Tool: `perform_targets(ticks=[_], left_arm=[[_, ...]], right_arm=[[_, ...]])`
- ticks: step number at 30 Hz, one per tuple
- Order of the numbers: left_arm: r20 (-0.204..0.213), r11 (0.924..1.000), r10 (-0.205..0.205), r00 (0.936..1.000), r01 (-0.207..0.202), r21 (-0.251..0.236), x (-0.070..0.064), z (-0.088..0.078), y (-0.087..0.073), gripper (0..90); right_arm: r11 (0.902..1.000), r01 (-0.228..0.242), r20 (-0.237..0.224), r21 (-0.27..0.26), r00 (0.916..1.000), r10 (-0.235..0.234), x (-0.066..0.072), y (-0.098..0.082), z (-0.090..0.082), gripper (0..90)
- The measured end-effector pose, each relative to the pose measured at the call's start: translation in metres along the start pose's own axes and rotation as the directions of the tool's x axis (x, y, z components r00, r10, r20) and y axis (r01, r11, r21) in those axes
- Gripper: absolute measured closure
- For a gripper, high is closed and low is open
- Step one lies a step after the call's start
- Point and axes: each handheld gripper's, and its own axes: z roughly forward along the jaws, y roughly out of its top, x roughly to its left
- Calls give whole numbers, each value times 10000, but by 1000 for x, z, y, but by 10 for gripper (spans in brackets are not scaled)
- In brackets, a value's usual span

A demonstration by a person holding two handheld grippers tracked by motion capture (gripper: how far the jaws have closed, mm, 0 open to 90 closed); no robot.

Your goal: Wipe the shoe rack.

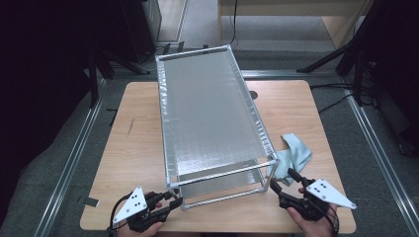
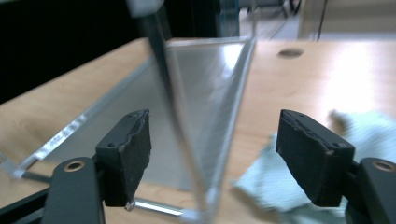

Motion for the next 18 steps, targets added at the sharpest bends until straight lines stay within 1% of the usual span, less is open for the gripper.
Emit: perform_targets(ticks=[2, 3, 4, 5, 6, 7, 8, 9, 10, 11, 12, 13, 14, 15, 16, 18], left_arm=[[82, 10000, 43, 10000, -43, 4, 0, 1, 0, 636], [101, 10000, 45, 9999, -45, -18, 0, 1, 0, 634], [144, 10000, 31, 9999, -31, -45, 0, 1, 0, 635], [198, 10000, 73, 9998, -72, -33, 1, 1, 0, 642], [235, 9999, 107, 9997, -106, -27, 0, 2, 1, 648], [212, 9999, 150, 9997, -151, 5, 0, 2, 1, 663], [206, 9999, 165, 9997, -166, 27, -1, 3, 1, 679], [224, 9998, 203, 9995, -203, 26, -1, 3, 1, 696], [224, 9998, 203, 9995, -203, 26, -1, 3, 1, 712], [188, 9997, 249, 9995, -251, 82, -1, 4, 1, 712], [61, 9994, 307, 9995, -308, 164, -2, 4, 0, 770], [80, 9994, 298, 9995, -299, 169, -2, 4, 0, 780], [93, 9994, 304, 9995, -306, 163, -2, 5, 0, 785], [89, 9994, 323, 9994, -325, 152, -2, 5, 0, 789], [106, 9994, 318, 9994, -320, 143, -2, 5, 0, 791], [154, 9994, 302, 9994, -304, 136, -3, 6, 0, 792]], right_arm=[[9988, -206, 194, -441, 9996, 215, -13, 4, -10, 252], [9972, -399, 436, -635, 9981, 427, -21, 5, -13, 254], [9953, -665, 894, -709, 9933, 728, -28, 6, -14, 259], [9936, -870, 1483, -716, 9842, 968, -36, 7, -12, 262], [9932, -964, 1935, -651, 9752, 1073, -42, 8, -9, 264], [9941, -1037, 2576, -332, 9601, 1087, -50, 10, -1, 269], [9930, -1176, 2803, -94, 9529, 1155, -53, 11, 4, 269], [9914, -1307, 2861, 90, 9503, 1227, -56, 11, 10, 271], [9914, -1307, 2861, 90, 9503, 1227, -56, 11, 10, 271], [9884, -1480, 2759, 331, 9519, 1333, -59, 11, 17, 288], [9817, -1566, 3298, 1087, 9373, 1130, -64, 7, 37, 354], [9793, -1596, 3591, 1248, 9273, 1054, -66, 5, 42, 390], [9783, -1644, 3910, 1262, 9146, 1032, -67, 3, 47, 471], [9728, -1867, 4088, 1371, 9052, 1161, -71, 0, 51, 613], [9677, -2073, 4011, 1437, 9061, 1346, -74, -2, 54, 678], [9613, -2257, 4049, 1582, 9028, 1453, -77, -6, 55, 769]])
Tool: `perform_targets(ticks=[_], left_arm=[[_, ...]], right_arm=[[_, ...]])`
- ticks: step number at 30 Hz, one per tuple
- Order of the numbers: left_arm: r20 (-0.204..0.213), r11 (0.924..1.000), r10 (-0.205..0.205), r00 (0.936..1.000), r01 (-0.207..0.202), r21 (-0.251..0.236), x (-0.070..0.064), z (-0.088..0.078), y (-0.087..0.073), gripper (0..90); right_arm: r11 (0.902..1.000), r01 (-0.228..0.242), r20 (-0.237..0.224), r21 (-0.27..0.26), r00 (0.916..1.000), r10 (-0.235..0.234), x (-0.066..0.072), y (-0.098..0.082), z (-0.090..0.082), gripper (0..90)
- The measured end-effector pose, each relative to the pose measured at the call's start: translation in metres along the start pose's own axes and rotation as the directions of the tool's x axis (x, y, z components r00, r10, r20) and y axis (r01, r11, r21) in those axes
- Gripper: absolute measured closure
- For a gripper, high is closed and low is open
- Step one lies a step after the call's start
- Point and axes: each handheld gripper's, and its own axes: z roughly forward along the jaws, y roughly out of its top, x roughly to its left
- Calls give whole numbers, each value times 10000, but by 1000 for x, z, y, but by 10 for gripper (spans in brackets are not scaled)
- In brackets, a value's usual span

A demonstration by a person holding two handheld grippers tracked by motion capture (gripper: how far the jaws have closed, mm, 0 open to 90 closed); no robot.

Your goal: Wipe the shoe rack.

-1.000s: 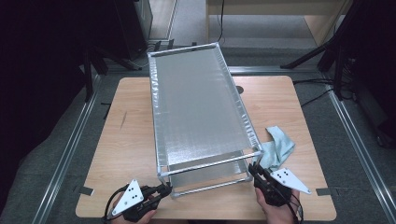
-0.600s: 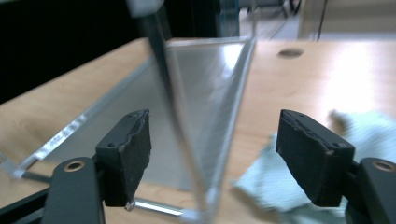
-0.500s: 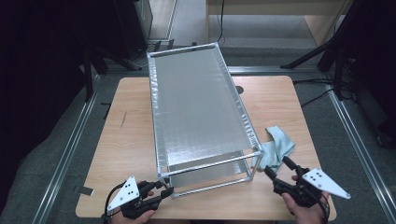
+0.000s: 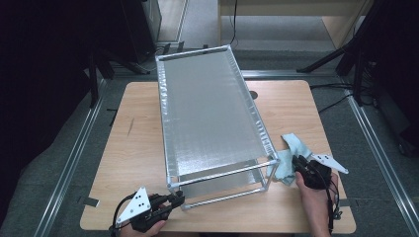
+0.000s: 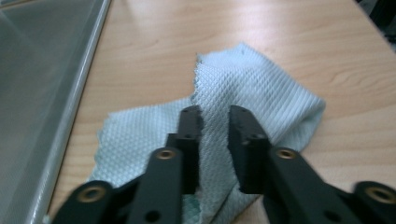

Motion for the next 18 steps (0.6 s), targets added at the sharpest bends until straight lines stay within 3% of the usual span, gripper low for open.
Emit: perform_targets(ticks=[2, 4, 7, 9, 11, 13, 15, 16, 18], left_arm=[[55, 10000, 33, 10000, -33, 12, -1, 1, 0, 793], [59, 10000, 55, 10000, -55, 32, -1, 1, 0, 792], [122, 10000, 87, 9999, -88, 41, -2, 3, 1, 793], [134, 9999, 92, 9999, -93, 45, -2, 4, 1, 794], [162, 9999, 109, 9998, -109, 38, -3, 5, 1, 795], [189, 9999, 112, 9998, -113, 54, -4, 5, 1, 793], [203, 10000, 57, 9998, -58, 59, -4, 4, 1, 788], [204, 10000, 51, 9998, -52, 62, -4, 4, 1, 784], [191, 10000, 75, 9998, -76, 50, -4, 5, 1, 779]], right_arm=[[9998, -68, -96, 203, 9999, 70, -3, -4, 0, 820], [9991, -101, 169, 416, 9998, 94, -7, -9, -3, 846], [9970, -46, 217, 770, 9998, 29, -9, -18, -15, 883], [9943, 28, -50, 1067, 10000, -23, -8, -23, -26, 881], [9947, 260, -415, 990, 9989, -220, -7, -22, -37, 799], [9978, 464, -882, 467, 9952, -422, -6, -16, -43, 616], [9972, 718, -794, 211, 9944, -699, -3, -10, -38, 503], [9966, 795, -731, 219, 9943, -777, -2, -8, -32, 486], [9953, 965, -354, -33, 9947, -965, 0, -5, -20, 597]])
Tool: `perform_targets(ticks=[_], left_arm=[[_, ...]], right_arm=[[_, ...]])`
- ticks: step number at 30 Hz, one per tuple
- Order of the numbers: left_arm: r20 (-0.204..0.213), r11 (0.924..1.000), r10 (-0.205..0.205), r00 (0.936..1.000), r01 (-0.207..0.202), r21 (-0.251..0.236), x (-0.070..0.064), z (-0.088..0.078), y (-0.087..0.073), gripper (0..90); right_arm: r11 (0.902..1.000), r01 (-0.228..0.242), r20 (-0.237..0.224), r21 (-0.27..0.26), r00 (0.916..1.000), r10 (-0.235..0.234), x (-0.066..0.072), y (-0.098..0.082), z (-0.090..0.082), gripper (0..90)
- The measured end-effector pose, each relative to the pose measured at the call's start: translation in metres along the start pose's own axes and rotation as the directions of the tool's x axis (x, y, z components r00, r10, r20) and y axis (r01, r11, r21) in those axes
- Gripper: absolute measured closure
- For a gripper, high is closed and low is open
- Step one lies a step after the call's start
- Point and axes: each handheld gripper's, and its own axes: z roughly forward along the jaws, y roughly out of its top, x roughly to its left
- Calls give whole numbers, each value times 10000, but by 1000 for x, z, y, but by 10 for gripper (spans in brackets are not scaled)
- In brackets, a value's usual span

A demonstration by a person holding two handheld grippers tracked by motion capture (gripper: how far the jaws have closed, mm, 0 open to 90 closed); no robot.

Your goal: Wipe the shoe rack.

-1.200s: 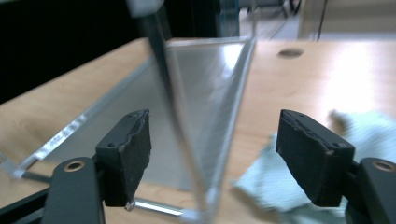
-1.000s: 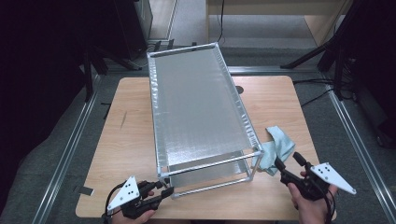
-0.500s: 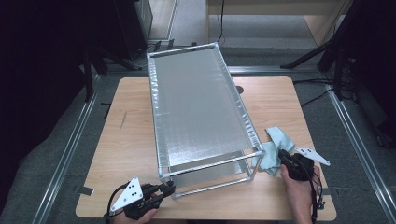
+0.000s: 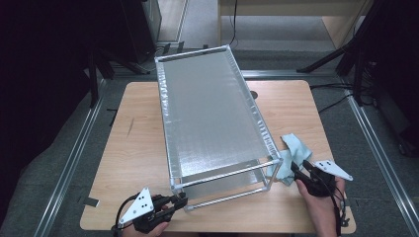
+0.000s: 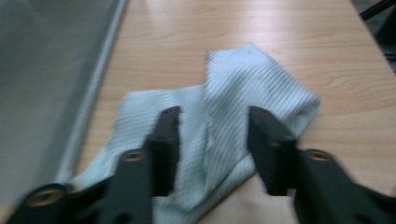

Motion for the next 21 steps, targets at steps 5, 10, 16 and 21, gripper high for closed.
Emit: perform_targets(ticks=[5, 10, 16, 21], left_arm=[[-121, 9997, 242, 9996, -242, -11, -2, 2, 1, 799], [-146, 9997, 237, 9996, -237, -4, -3, 3, 1, 800], [-155, 9996, 263, 9995, -263, 35, -3, 3, 1, 800], [-148, 9997, 255, 9996, -255, 32, -3, 3, 1, 799]], right_arm=[[9965, -340, 520, 759, 9982, 301, -5, -6, 19, 842], [9934, -319, 247, 1103, 9993, 294, -8, -16, 3, 883], [9769, -109, -1725, 2136, 9838, 487, -4, -24, -21, 831], [9984, 124, -976, 550, 9952, -69, -4, -18, -32, 434]])
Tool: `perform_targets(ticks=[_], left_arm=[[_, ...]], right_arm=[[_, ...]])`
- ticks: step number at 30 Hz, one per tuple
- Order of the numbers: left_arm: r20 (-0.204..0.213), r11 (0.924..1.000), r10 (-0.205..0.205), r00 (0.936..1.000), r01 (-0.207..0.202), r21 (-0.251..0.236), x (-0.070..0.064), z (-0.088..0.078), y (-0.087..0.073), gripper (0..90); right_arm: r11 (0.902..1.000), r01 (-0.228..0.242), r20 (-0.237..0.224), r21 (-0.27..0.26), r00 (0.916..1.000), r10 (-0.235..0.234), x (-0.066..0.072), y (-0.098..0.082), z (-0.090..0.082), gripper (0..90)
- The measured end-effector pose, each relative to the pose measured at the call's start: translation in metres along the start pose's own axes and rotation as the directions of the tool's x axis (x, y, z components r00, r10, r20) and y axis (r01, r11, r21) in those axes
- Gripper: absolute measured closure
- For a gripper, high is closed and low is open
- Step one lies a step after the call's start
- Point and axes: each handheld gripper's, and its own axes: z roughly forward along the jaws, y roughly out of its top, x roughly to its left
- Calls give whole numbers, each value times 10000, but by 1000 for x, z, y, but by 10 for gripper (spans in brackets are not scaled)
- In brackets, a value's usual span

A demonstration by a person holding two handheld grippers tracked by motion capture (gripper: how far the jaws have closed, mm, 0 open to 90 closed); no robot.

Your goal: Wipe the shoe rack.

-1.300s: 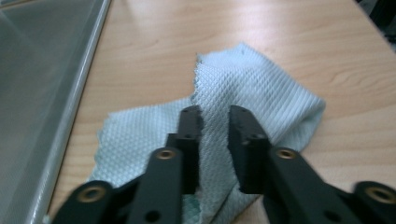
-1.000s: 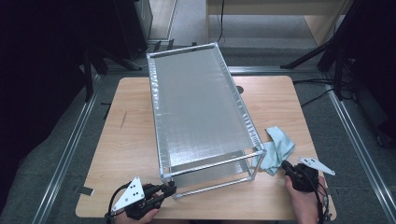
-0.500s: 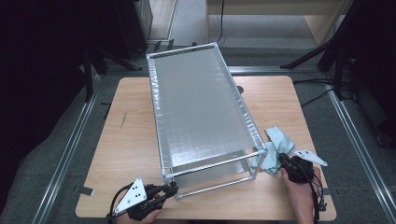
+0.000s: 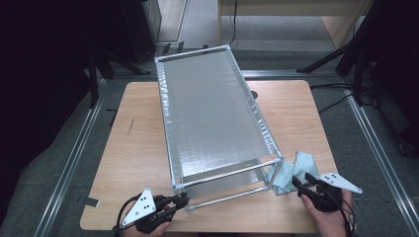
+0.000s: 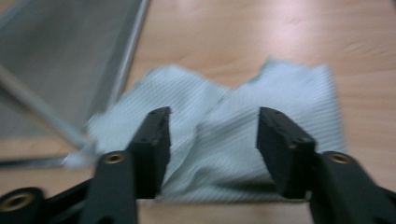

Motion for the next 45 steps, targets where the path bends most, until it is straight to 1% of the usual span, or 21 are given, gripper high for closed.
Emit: perform_targets(ticks=[2, 4, 6, 8, 9, 11, 13, 15, 21, 24, 26, 28, 31, 34, 36, 37, 38, 39, 41, 43, 45], left_arm=[[23, 10000, -54, 10000, 55, -36, 0, 0, 0, 796], [51, 9999, -131, 9999, 132, -59, 0, 1, 0, 791], [53, 9998, -198, 9998, 198, -55, 0, 1, 0, 784], [79, 9995, -317, 9995, 318, -47, 1, 1, -1, 756], [80, 9994, -342, 9994, 342, -58, 1, 1, -1, 750], [38, 9995, -308, 9995, 308, -23, 1, 1, -1, 751], [35, 9998, -210, 9998, 210, -1, 0, 2, -1, 784], [22, 9999, -114, 9999, 114, 42, -1, 2, -1, 794], [-45, 9996, -291, 9996, 291, 33, -5, 5, 0, 792], [65, 9996, -297, 9995, 296, 14, -8, 8, 0, 792], [90, 9997, -252, 9996, 251, 22, -10, 10, 0, 792], [42, 9997, -252, 9997, 252, 7, -11, 11, 0, 792], [-104, 9999, -126, 9999, 126, 3, -13, 11, 0, 793], [-375, 10000, 90, 9993, -90, -6, -16, 12, 1, 805], [-349, 10000, -24, 9994, 24, 6, -17, 15, 1, 806], [-349, 10000, -24, 9994, 24, 6, -17, 15, 1, 806], [-322, 10000, -87, 9994, 88, 10, -17, 16, 2, 806], [-307, 9999, -131, 9994, 132, 24, -17, 16, 2, 805], [-270, 9997, -226, 9994, 227, 24, -17, 16, 2, 804], [-321, 9998, -219, 9992, 220, 27, -17, 16, 2, 804], [-337, 9995, -328, 9989, 328, 8, -18, 16, 2, 803]], right_arm=[[9987, 5, 359, -501, 9994, 13, -5, 2, 4, 331], [9995, 134, 439, -300, 9990, -121, -7, 6, 15, 194], [9995, 299, 551, -96, 9980, -294, -5, 9, 26, 137], [9994, 238, 771, 232, 9967, -256, -2, 11, 34, 127], [9982, 155, 937, 578, 9954, -209, -2, 10, 39, 125], [9966, 114, 1005, 811, 9947, -196, -1, 8, 42, 127], [9929, 305, 1148, 1150, 9924, -438, -1, 5, 45, 147], [9902, 597, 1327, 1260, 9882, -765, -1, 3, 46, 175], [9917, 118, 1823, 1281, 9826, -352, 1, 1, 36, 356], [9904, 104, 1487, 1382, 9884, -312, -2, -1, 26, 647], [9913, -64, 1225, 1314, 9924, -99, -4, -4, 22, 750], [9906, -285, 836, 1336, 9963, 174, -6, -5, 19, 778], [9964, -445, 47, 721, 9990, 442, 0, -1, 8, 788], [9996, -93, -886, -265, 9960, 69, 16, 7, -8, 789], [9954, 44, -1321, -954, 9911, -170, 27, 15, -18, 788], [9954, 44, -1321, -954, 9911, -170, 27, 15, -18, 788], [9891, -80, -1640, -1469, 9863, -164, 32, 21, -25, 788], [9776, -193, -1897, -2095, 9816, -212, 39, 30, -35, 787], [9567, -146, -2035, -2907, 9780, -469, 48, 40, -48, 786], [9370, 63, -1907, -3494, 9786, -777, 56, 47, -58, 786], [9313, 346, -1597, -3627, 9822, -987, 61, 46, -62, 784]])
